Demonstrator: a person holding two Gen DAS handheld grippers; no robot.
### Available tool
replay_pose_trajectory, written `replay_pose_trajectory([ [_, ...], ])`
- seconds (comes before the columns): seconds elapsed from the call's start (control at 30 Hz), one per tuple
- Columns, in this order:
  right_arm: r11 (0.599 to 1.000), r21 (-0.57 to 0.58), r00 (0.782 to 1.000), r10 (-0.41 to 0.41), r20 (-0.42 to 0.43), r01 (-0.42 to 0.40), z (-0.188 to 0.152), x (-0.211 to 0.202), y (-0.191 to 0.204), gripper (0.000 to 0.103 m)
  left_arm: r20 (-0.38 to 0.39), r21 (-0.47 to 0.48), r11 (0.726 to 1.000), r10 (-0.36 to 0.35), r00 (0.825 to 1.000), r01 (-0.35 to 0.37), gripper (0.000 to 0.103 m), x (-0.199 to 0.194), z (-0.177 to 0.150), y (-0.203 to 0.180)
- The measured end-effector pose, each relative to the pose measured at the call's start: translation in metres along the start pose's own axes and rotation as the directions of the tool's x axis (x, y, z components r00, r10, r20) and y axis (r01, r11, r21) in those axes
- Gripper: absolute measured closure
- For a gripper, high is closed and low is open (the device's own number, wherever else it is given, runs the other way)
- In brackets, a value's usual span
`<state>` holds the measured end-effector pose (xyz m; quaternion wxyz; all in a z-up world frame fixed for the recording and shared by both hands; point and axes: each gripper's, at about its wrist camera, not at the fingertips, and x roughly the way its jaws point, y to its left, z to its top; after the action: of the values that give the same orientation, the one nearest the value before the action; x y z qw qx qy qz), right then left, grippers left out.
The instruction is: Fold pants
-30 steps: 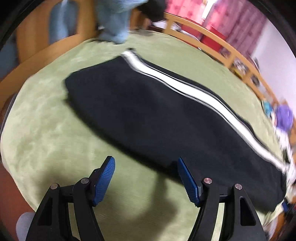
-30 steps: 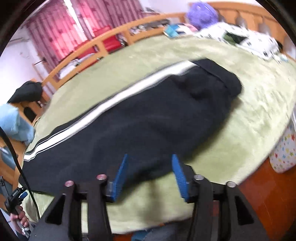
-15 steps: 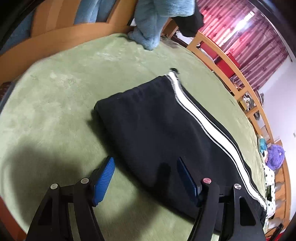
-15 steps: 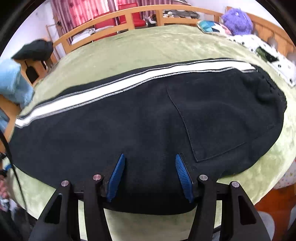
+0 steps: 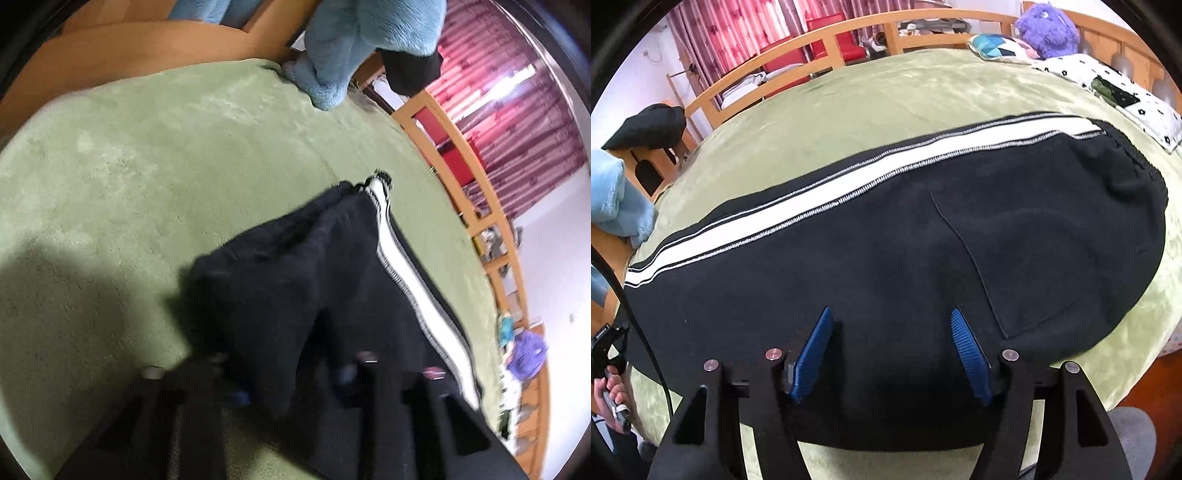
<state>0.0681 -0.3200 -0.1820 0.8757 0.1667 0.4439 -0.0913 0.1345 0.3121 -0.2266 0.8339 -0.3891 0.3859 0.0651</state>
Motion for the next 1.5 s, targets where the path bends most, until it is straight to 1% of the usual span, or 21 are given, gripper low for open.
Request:
replay_pose_trajectory([
  [0.07,1.000,-0.005,1.000,0.014,0.021,-0.014,0.002,-0.007,-0.002,0.036,0.018,0.010,1.000,-0.026,0.999,0.026,0.090,-0.008,0.002,-0.006],
  [0.23,1.000,-0.019,0.997,0.023,0.078,-0.022,0.006,-0.026,-0.010,0.036,0.121,0.146,0.988,-0.060,0.991,0.042,0.095,-0.044,-0.004,-0.058],
  [0.33,0.999,-0.013,0.993,0.049,0.106,-0.048,0.004,-0.038,-0.022,0.036,0.160,0.254,0.965,-0.101,0.982,0.058,0.095,-0.067,-0.016,-0.111],
  [0.43,0.998,-0.018,0.989,0.062,0.137,-0.060,-0.001,-0.053,-0.038,0.036,0.177,0.366,0.929,-0.131,0.976,0.058,0.095,-0.084,-0.040,-0.164],
  [0.5,0.997,-0.026,0.987,0.074,0.143,-0.071,-0.003,-0.059,-0.049,0.036,0.176,0.443,0.893,-0.167,0.970,0.074,0.095,-0.093,-0.064,-0.207],
  [0.63,0.998,-0.045,0.984,0.047,0.175,-0.040,-0.008,-0.079,-0.076,0.036,0.136,0.577,0.809,-0.229,0.964,0.111,0.095,-0.102,-0.123,-0.281],
  [0.77,1.000,-0.008,0.979,0.030,0.199,-0.029,-0.020,-0.103,-0.112,0.036,-0.014,0.679,0.703,-0.279,0.960,0.214,0.095,-0.085,-0.202,-0.347],
  [0.8,1.000,0.007,0.979,0.022,0.201,-0.024,-0.024,-0.108,-0.122,0.036,-0.041,0.693,0.684,-0.279,0.959,0.229,0.095,-0.081,-0.219,-0.354],
  [0.83,1.000,0.019,0.979,0.014,0.203,-0.018,-0.029,-0.113,-0.130,0.036,-0.085,0.719,0.651,-0.266,0.960,0.244,0.095,-0.069,-0.246,-0.367],
  [0.93,0.999,0.039,0.983,-0.016,0.183,0.010,-0.043,-0.123,-0.150,0.036,-0.200,0.743,0.609,-0.194,0.961,0.277,0.095,-0.034,-0.303,-0.380],
  [0.97,1.000,0.015,0.985,-0.019,0.171,0.016,-0.048,-0.126,-0.150,0.036,-0.238,0.737,0.611,-0.164,0.957,0.288,0.094,-0.023,-0.315,-0.379],
  [1.0,1.000,-0.007,0.984,-0.021,0.177,0.023,-0.052,-0.130,-0.147,0.036,-0.295,0.723,0.622,-0.116,0.948,0.301,0.093,-0.007,-0.329,-0.378],
  [1.07,0.997,-0.061,0.978,-0.032,0.207,0.045,-0.060,-0.138,-0.139,0.035,-0.368,0.721,0.626,-0.017,0.930,0.297,0.092,0.015,-0.346,-0.375],
  [1.13,0.994,-0.103,0.979,-0.023,0.201,0.044,-0.062,-0.138,-0.135,0.031,-0.399,0.724,0.618,0.012,0.917,0.307,0.090,0.020,-0.351,-0.370],
  [1.17,0.992,-0.118,0.980,-0.009,0.198,0.033,-0.062,-0.137,-0.132,0.031,-0.398,0.719,0.619,-0.006,0.917,0.316,0.083,0.014,-0.348,-0.366],
  [1.2,0.992,-0.123,0.980,0.002,0.197,0.022,-0.060,-0.135,-0.131,0.031,-0.402,0.716,0.618,-0.017,0.916,0.325,0.069,0.009,-0.344,-0.361],
  [1.23,0.992,-0.127,0.981,0.019,0.195,0.006,-0.058,-0.132,-0.128,0.031,-0.408,0.709,0.617,-0.034,0.912,0.340,0.061,0.001,-0.338,-0.359],
  [1.27,0.992,-0.128,0.981,0.035,0.190,-0.010,-0.055,-0.128,-0.125,0.031,-0.405,0.705,0.617,-0.057,0.913,0.351,0.046,-0.010,-0.329,-0.356],
  [1.3,0.992,-0.126,0.981,0.044,0.187,-0.021,-0.054,-0.125,-0.121,0.031,-0.395,0.704,0.615,-0.075,0.916,0.354,0.037,-0.016,-0.323,-0.351],
  [1.37,0.991,-0.122,0.978,0.076,0.195,-0.052,-0.045,-0.117,-0.110,0.031,-0.335,0.720,0.608,-0.117,0.935,0.334,0.033,-0.036,-0.304,-0.338],
  [1.5,0.982,-0.129,0.966,0.160,0.201,-0.136,-0.030,-0.102,-0.083,0.030,-0.248,0.734,0.635,-0.079,0.965,0.241,0.031,-0.046,-0.266,-0.309],
])
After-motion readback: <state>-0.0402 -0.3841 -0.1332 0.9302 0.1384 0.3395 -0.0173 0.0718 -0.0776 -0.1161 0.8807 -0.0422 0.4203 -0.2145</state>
